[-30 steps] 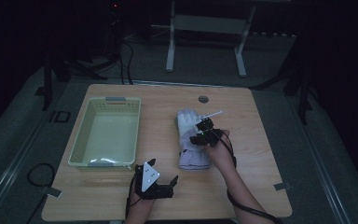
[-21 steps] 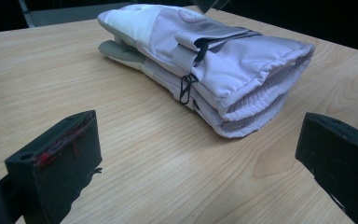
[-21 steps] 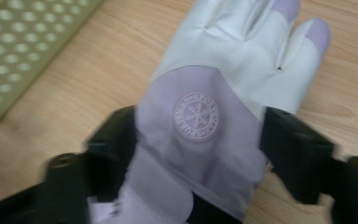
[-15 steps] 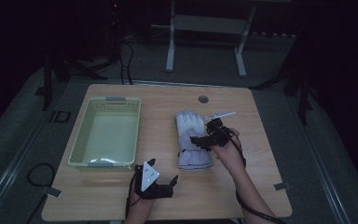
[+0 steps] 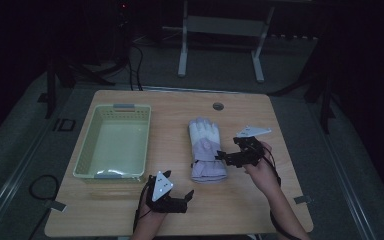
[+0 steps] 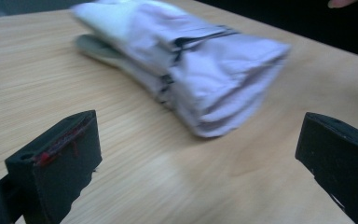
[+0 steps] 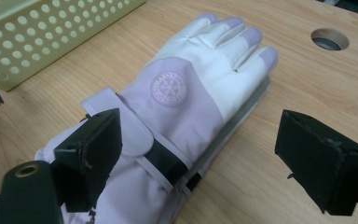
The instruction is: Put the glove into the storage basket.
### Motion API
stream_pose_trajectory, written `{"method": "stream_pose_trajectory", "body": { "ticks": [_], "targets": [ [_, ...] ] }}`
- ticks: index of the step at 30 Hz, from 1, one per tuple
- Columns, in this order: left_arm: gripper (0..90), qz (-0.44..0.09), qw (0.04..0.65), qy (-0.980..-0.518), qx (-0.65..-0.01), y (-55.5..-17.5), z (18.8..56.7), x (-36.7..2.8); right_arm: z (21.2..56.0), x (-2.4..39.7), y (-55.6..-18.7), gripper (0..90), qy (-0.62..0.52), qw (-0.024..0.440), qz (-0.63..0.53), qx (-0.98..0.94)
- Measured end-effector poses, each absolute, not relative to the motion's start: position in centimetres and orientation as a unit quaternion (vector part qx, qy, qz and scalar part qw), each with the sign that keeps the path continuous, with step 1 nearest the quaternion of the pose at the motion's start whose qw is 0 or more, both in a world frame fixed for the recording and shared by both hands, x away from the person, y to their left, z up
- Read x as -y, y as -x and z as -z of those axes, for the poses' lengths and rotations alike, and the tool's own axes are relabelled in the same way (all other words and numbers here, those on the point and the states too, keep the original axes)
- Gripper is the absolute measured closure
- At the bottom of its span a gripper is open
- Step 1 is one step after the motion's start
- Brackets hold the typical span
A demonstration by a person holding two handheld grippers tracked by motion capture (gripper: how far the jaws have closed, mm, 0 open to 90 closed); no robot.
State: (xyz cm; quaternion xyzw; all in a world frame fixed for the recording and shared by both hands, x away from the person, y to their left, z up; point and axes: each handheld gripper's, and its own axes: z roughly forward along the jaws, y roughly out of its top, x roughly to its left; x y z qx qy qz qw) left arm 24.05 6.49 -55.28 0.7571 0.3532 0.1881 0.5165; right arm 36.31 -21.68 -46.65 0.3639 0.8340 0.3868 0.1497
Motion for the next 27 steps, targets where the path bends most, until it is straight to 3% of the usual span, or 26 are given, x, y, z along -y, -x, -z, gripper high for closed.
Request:
{"method": "stream_pose_trajectory", "body": {
  "ticks": [8,17,24,26,27],
  "targets": [
    [0.0,-0.152,0.516,-0.771,-0.342,-25.7,52.7,-5.8,47.0,23.1,-36.2,14.6,-0.349,0.174,-0.396,-0.831],
    [0.0,-0.186,0.487,-0.776,-0.355,-28.6,50.7,-5.3,47.5,23.5,-36.8,12.9,-0.375,0.156,-0.399,-0.823],
    [0.0,-0.169,0.456,-0.786,-0.382,-31.3,49.9,-4.2,47.7,22.7,-37.4,10.7,-0.384,0.154,-0.407,-0.814],
    [0.2,-0.167,0.454,-0.786,-0.384,-31.7,49.8,-3.8,47.8,22.5,-37.8,16.2,-0.387,0.167,-0.401,-0.813],
    [6.0,-0.170,0.454,-0.786,-0.383,-31.7,49.8,-3.6,47.8,22.5,-38.0,20.3,-0.386,0.171,-0.404,-0.812]
  ]
}}
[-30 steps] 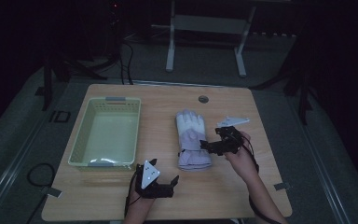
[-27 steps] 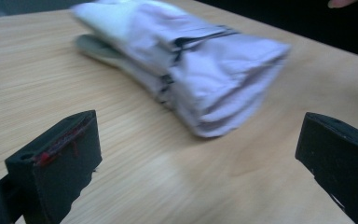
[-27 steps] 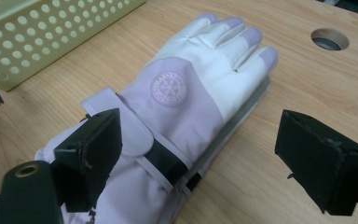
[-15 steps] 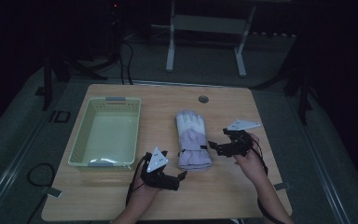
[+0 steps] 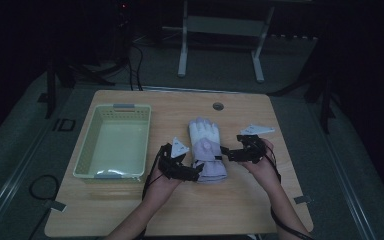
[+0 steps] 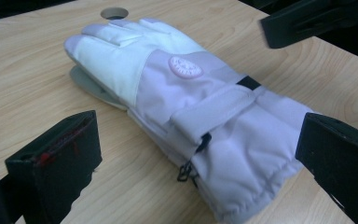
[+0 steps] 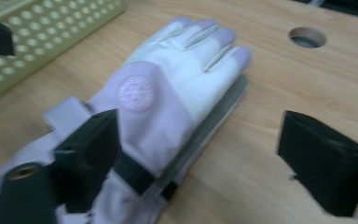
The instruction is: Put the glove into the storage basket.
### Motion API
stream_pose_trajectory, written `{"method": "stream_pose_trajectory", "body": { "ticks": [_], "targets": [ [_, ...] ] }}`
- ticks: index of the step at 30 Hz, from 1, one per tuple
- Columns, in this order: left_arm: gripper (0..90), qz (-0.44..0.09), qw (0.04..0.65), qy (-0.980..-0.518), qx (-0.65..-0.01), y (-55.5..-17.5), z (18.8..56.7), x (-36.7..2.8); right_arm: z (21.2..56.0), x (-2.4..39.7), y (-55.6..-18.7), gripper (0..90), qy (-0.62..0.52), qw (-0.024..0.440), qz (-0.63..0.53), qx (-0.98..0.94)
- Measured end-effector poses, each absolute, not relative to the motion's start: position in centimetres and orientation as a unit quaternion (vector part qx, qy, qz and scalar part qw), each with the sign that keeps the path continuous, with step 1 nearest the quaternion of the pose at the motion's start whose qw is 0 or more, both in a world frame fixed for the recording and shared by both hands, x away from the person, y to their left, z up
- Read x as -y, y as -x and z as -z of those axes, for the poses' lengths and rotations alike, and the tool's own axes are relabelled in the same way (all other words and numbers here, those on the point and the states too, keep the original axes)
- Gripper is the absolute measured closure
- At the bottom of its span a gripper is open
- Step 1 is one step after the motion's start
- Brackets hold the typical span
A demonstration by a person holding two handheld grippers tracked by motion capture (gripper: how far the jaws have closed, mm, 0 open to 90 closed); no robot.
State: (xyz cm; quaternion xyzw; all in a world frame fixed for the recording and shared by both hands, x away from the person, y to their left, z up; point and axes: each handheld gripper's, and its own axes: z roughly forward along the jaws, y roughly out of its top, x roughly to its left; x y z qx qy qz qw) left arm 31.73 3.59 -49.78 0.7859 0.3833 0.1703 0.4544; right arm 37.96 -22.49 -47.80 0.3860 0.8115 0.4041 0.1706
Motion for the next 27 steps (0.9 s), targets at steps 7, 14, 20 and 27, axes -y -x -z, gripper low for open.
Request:
{"method": "stream_pose_trajectory", "body": {
  "ticks": [7,14,20,27],
  "targets": [
    [15.3,-0.146,0.439,-0.790,-0.403,-32.2,50.6,-2.2,48.6,22.3,-38.7,38.7,-0.375,0.175,-0.414,-0.810],
    [21.7,-0.129,0.418,-0.779,-0.448,-32.8,52.1,-2.5,50.4,21.1,-39.2,43.3,-0.383,0.148,-0.402,-0.819],
    [24.2,-0.088,0.401,-0.782,-0.469,-33.0,54.5,-2.6,52.1,21.0,-39.8,42.8,-0.406,0.113,-0.384,-0.822],
    [35.7,-0.040,0.422,-0.783,-0.456,-33.6,55.8,-2.8,54.7,21.8,-41.5,50.9,-0.476,-0.049,-0.382,-0.791]
  ]
}}
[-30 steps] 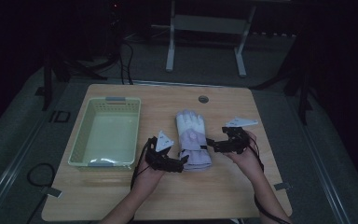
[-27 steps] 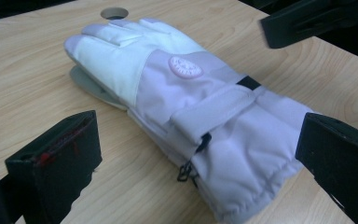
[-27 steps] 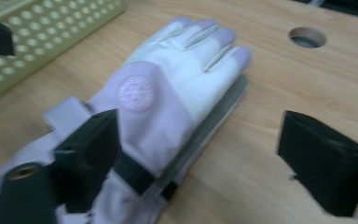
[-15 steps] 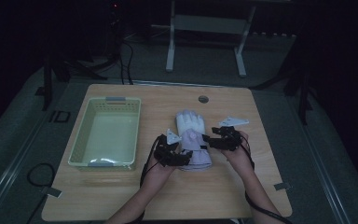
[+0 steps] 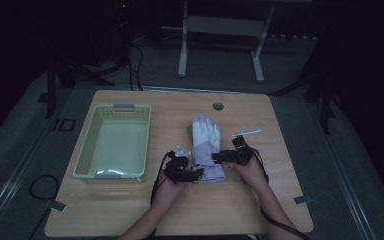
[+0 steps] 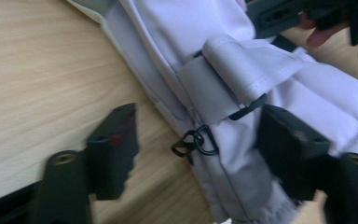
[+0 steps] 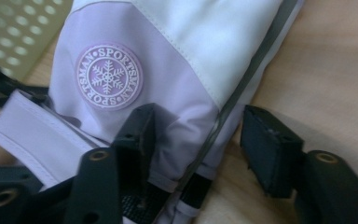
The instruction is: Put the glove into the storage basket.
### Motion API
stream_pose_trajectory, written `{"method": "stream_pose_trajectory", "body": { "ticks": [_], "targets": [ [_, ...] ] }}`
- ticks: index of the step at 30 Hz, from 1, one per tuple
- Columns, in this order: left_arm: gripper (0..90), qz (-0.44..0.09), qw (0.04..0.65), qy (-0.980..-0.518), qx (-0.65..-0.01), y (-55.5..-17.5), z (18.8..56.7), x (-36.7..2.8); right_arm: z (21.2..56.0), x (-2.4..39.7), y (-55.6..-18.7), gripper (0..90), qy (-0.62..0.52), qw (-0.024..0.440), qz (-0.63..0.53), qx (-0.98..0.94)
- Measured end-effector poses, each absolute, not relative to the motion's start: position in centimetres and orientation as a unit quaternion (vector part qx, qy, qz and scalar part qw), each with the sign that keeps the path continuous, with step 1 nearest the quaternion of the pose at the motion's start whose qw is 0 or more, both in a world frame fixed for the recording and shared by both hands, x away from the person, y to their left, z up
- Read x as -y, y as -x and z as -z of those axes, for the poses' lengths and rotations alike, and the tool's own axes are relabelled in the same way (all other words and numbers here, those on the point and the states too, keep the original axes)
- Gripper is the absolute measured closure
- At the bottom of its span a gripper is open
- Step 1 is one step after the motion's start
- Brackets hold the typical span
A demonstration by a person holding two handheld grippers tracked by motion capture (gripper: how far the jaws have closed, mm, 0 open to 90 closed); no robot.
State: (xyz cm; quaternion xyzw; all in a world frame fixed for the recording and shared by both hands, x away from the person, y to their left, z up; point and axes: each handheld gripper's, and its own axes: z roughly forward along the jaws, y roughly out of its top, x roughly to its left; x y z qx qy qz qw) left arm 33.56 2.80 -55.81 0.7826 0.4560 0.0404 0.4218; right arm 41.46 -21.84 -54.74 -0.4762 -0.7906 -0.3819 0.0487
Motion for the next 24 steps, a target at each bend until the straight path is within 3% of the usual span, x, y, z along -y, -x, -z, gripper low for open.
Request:
{"method": "stream_pose_trajectory", "body": {
  "ticks": [2,6,7,11,17,24],
  "targets": [
    [44.7,-0.019,0.425,-0.788,-0.444,-33.9,55.8,-2.8,55.0,21.9,-41.6,55.2,0.479,0.064,0.389,0.784],
    [50.8,0.005,0.422,-0.792,-0.442,-34.4,55.8,-2.8,55.0,21.9,-41.5,63.5,0.480,0.072,0.390,0.782],
    [60.1,0.012,0.417,-0.796,-0.440,-34.5,55.6,-2.9,54.6,21.6,-41.2,73.2,0.477,0.051,0.381,0.791],
    [72.7,0.007,0.400,-0.803,-0.441,-34.5,54.9,-2.5,53.6,20.4,-40.4,79.8,0.469,-0.004,0.358,0.807],
    [76.8,0.002,0.382,-0.819,-0.428,-34.5,53.4,-2.7,51.8,19.0,-39.1,81.1,0.453,-0.071,0.346,0.818],
    [77.3,-0.012,0.386,-0.824,-0.414,-34.4,50.9,-3.4,49.3,18.1,-38.6,81.1,0.439,-0.100,0.355,0.819]
  ]
}}
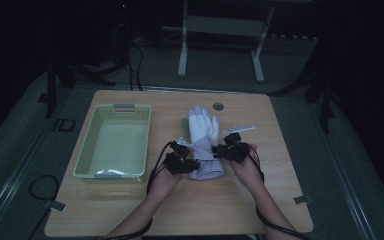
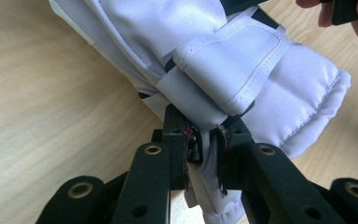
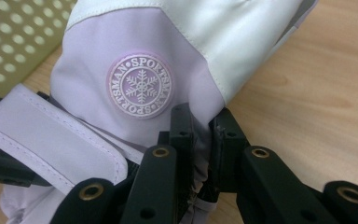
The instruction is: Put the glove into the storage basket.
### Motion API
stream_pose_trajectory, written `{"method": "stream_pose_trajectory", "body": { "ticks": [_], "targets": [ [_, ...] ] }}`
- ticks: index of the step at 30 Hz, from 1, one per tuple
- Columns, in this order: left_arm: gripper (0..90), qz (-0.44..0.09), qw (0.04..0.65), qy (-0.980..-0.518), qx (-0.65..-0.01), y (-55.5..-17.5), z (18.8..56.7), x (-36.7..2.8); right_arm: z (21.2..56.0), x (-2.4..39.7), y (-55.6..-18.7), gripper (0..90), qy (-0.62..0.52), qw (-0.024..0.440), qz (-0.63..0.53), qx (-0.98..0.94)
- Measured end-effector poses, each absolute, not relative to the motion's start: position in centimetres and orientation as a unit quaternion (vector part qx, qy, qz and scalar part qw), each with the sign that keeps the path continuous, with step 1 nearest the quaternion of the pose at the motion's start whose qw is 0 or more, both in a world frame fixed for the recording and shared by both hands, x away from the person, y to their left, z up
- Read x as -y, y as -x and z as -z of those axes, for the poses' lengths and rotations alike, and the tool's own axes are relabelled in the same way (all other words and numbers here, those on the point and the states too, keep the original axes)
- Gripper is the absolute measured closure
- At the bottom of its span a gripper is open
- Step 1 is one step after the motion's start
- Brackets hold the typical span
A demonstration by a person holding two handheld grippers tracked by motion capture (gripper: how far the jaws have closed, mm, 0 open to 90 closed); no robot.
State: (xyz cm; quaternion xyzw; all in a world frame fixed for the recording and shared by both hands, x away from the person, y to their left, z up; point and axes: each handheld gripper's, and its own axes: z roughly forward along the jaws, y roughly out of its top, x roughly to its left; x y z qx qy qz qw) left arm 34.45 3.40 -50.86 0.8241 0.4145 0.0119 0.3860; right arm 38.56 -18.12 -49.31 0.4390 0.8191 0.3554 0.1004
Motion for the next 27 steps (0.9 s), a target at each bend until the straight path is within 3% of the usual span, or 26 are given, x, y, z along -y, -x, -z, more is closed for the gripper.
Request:
{"method": "stream_pose_trajectory", "body": {
  "ticks": [11,27],
  "targets": [
    [77.3,-0.042,0.380,-0.833,-0.399,-34.3,46.4,-6.2,44.9,15.2,-38.4,81.0,-0.417,0.124,-0.372,-0.820],
    [77.4,-0.055,0.362,-0.841,-0.399,-34.4,43.6,-11.7,42.6,9.6,-39.0,81.1,-0.392,0.119,-0.382,-0.828]
  ]
}}
